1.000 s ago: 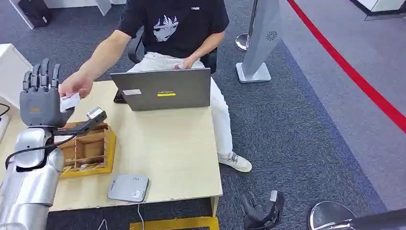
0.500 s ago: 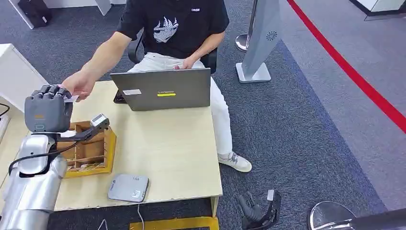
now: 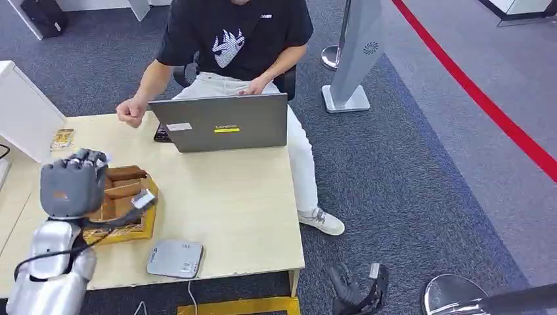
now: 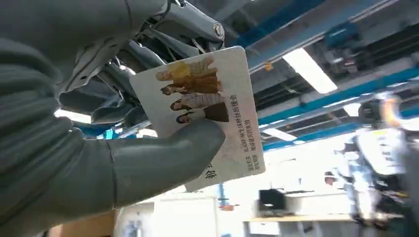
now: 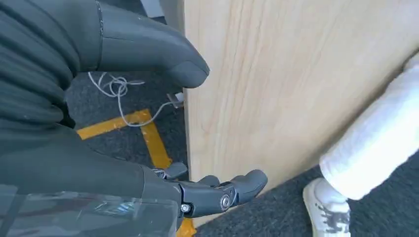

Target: Pass the card to the sensor for recognition and then transmit it.

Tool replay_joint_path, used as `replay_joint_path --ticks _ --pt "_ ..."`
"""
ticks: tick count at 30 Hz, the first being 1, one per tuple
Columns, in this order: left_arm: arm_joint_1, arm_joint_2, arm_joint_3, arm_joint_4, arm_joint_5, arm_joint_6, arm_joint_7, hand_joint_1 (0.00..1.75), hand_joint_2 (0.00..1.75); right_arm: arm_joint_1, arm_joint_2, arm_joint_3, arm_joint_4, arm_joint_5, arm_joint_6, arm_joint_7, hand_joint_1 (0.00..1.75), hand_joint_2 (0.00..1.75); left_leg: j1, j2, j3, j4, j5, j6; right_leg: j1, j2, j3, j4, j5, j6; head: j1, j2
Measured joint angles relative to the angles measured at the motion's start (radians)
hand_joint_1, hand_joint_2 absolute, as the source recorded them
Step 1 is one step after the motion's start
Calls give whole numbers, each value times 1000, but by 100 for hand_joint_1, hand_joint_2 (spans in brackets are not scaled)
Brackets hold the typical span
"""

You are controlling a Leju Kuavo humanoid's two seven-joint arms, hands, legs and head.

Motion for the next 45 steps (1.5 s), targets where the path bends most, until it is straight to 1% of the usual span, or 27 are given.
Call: replay_joint_path --ticks 1,2,3,4,5,6,7,8,9,10,12,15,19,25,29,39,42,45 --pt "63 -3 -18 -36 -6 5 4 175 175 4 0 -3 0 -4 2 -5 0 175 0 0 0 0 -1 0 0 0 0 0 -1 2 0 0" --pt "120 -4 -40 -59 -7 12 22 175 175 8 0 -5 0 -6 4 -7 0 175 0 0 0 0 -2 -1 0 0 -1 0 -2 2 2 0" --pt "169 1 -79 -79 -9 18 68 175 175 13 0 -11 0 -9 6 -12 0 175 0 0 0 0 -3 0 0 0 -1 -1 -2 2 2 0" --pt "193 15 -123 -85 -10 20 137 175 175 15 0 -17 0 -10 7 -16 0 175 0 -1 -1 0 -3 0 0 -1 -1 -1 -2 2 2 0" --pt "206 35 -184 -85 -11 21 224 175 175 17 0 -22 0 -10 8 -19 0 175 0 -1 -1 0 -3 0 0 -2 -1 -1 -2 2 2 0" --pt "212 61 -266 -85 -11 22 297 175 175 18 0 -25 0 -11 10 -20 0 175 0 -2 -2 0 -3 0 0 -3 -1 -1 -2 2 2 0" --pt "217 81 -328 -85 -11 26 352 175 175 19 0 -27 0 -11 12 -21 0 175 0 -2 -1 0 -3 0 0 -3 0 -1 -2 2 1 0" --pt "226 93 -382 -84 -11 25 370 175 175 19 -1 -29 0 -11 13 -23 0 175 0 -2 -1 0 -3 0 0 -2 0 -1 -2 2 0 0" --pt "241 95 -430 -82 -11 25 377 175 175 21 -1 -31 0 -11 13 -26 0 175 0 -1 -1 0 -3 0 0 -2 0 -1 -2 2 0 0" --pt "257 95 -469 -79 -11 25 374 175 175 23 -2 -34 0 -13 14 -27 0 175 0 -1 -1 0 -3 0 0 -2 0 -1 -2 2 -1 0" --pt "287 92 -510 -74 -11 25 337 175 175 27 -4 -42 0 -13 16 -30 0 175 0 -1 -1 0 -3 0 0 -2 0 -1 -2 2 2 0" --pt "312 90 -512 -68 -11 23 287 175 175 32 -7 -47 0 -9 15 -35 0 175 0 -2 -1 0 -3 0 0 -2 0 -1 -2 2 2 0" --pt "330 85 -510 -61 -11 22 253 175 175 33 -10 -50 0 -6 12 -36 0 175 1 -2 -1 0 -3 0 0 -2 0 -1 -2 2 1 0" --pt "335 78 -505 -57 -11 25 245 175 175 34 -11 -51 0 -3 2 -38 0 175 1 -2 -1 0 -2 0 0 -2 0 -1 -2 2 1 0" --pt "336 76 -498 -57 -11 35 262 175 175 35 -11 -52 0 -3 1 -39 0 175 0 -2 -1 0 -2 0 0 -2 0 -1 -2 2 1 0" --pt "340 75 -426 -86 -11 56 258 175 175 37 -12 -61 0 2 2 -40 0 175 0 -2 -1 0 -2 0 0 -2 0 -1 -2 2 1 0" --pt "349 66 -395 -97 -11 62 224 175 175 37 -12 -65 0 5 3 -40 0 175 0 -2 -1 0 -2 0 0 -2 0 -1 -2 2 1 0" --pt "361 42 -333 -102 -10 58 173 175 175 37 -12 -69 0 7 5 -40 0 175 0 -2 -1 0 -2 0 0 -2 1 -1 -2 2 1 0"
